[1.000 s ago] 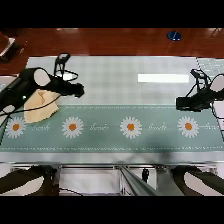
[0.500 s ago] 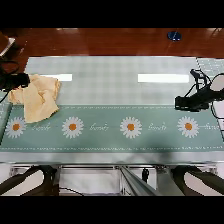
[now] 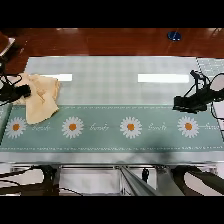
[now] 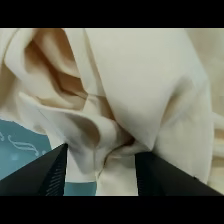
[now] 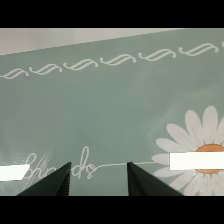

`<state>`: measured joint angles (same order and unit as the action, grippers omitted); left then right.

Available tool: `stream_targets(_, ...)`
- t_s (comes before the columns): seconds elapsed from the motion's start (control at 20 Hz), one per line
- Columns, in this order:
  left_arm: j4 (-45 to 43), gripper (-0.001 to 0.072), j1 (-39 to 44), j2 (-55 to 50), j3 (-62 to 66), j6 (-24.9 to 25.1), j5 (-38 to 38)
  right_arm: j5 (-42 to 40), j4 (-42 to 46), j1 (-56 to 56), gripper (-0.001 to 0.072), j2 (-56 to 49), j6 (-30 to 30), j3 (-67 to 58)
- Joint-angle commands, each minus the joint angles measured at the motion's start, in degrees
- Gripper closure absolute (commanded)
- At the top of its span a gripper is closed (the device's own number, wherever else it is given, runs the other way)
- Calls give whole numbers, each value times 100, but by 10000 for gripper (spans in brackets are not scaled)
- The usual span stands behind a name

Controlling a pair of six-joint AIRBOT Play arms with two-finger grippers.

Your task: Fold the shirts.

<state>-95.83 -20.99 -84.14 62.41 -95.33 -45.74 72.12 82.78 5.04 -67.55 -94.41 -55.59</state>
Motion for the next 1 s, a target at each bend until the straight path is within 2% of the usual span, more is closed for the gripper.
stream_targets(0.0, 184, 202, -39, -380, -2, 4, 46, 76, -70, -4, 304, -2, -116, 2)
stream_targets(0.15, 946, 203, -37, -540, -2, 103, 44, 105, -144, -4, 304, -2, -116, 2)
stream_targets(0.2, 1318, 227, -37, -588, -2, 396, -22, 105, -192, -4, 304, -2, -114, 2)
stream_targets(0.25, 1561, 364, -37, -597, 7, 741, -131, 111, -232, -4, 304, -2, -114, 2)
stream_targets(0.3, 1569, 599, -39, -590, 81, 848, -382, 118, -269, -4, 304, -2, -109, 2)
stream_targets(0.35, 1596, 680, -37, -540, 201, 988, -597, 122, -284, -4, 304, -2, -90, 2)
stream_targets(0.45, 1639, 680, 42, -286, 461, 1158, -831, 138, -289, -4, 304, -2, -68, 2)
stream_targets(0.65, 1987, 680, 186, 407, 1086, 1182, -1088, 195, -297, -4, 304, 2, 52, 2)
stream_targets(0.85, 3615, 681, 409, 1360, 1646, 1665, -938, 208, -315, -4, 304, 155, 138, 2)
stream_targets(0.95, 4155, 680, 586, 1753, 1967, 1696, -846, 201, -328, -4, 305, 400, 223, 2)
